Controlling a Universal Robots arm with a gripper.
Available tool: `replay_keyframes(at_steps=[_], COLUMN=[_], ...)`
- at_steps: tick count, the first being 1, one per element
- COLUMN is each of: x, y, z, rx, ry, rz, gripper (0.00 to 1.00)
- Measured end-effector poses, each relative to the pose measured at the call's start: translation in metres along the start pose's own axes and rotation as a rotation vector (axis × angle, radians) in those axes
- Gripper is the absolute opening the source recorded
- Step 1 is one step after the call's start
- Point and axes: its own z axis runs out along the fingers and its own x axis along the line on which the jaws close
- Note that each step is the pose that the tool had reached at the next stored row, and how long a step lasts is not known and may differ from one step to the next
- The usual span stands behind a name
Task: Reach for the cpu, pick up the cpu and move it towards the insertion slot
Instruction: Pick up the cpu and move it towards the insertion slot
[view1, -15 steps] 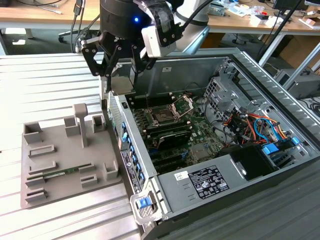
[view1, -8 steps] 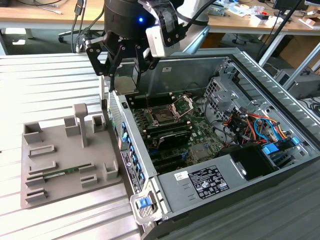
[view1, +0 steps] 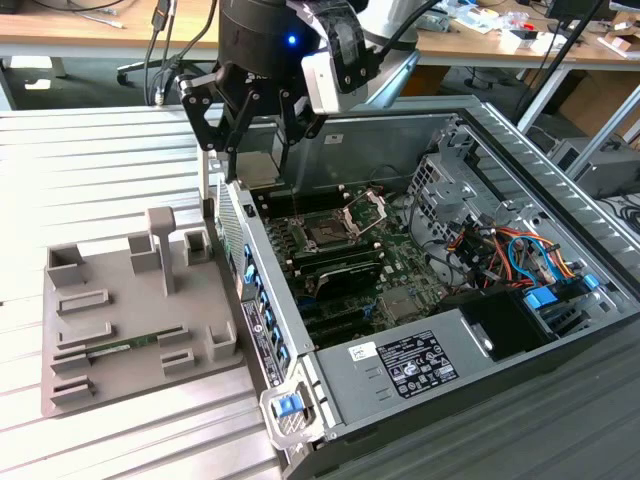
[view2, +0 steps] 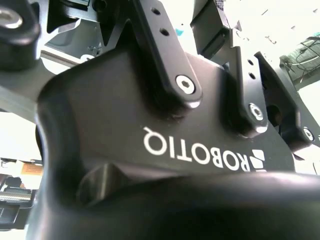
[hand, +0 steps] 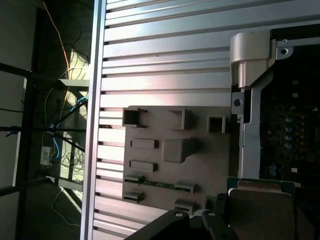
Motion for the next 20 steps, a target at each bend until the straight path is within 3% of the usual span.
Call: replay_keyframes(at_steps=[20], x=[-0.0212], y=[-0.0015], z=[-0.0001], rx=[-0.0001], ry=[0.0000], rz=[0.000], gripper=[0.55])
